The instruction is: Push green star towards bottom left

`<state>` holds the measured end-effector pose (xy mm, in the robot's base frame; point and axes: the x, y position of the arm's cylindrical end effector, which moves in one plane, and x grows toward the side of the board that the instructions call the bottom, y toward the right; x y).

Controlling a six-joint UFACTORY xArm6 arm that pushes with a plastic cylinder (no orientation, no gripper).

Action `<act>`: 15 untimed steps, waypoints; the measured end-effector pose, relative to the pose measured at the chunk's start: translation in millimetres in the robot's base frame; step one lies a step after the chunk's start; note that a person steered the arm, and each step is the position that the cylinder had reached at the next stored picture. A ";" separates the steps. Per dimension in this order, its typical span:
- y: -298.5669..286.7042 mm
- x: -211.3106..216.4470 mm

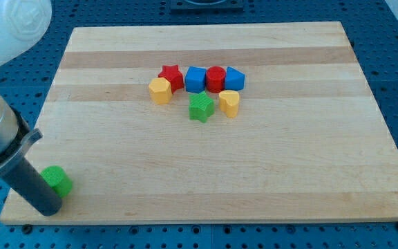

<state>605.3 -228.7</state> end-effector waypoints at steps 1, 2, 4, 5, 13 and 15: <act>0.0 4.2; 8.8 11.6; 109.2 -35.1; 167.5 -81.6; 141.0 -172.8; 163.4 -166.9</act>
<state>438.4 -65.3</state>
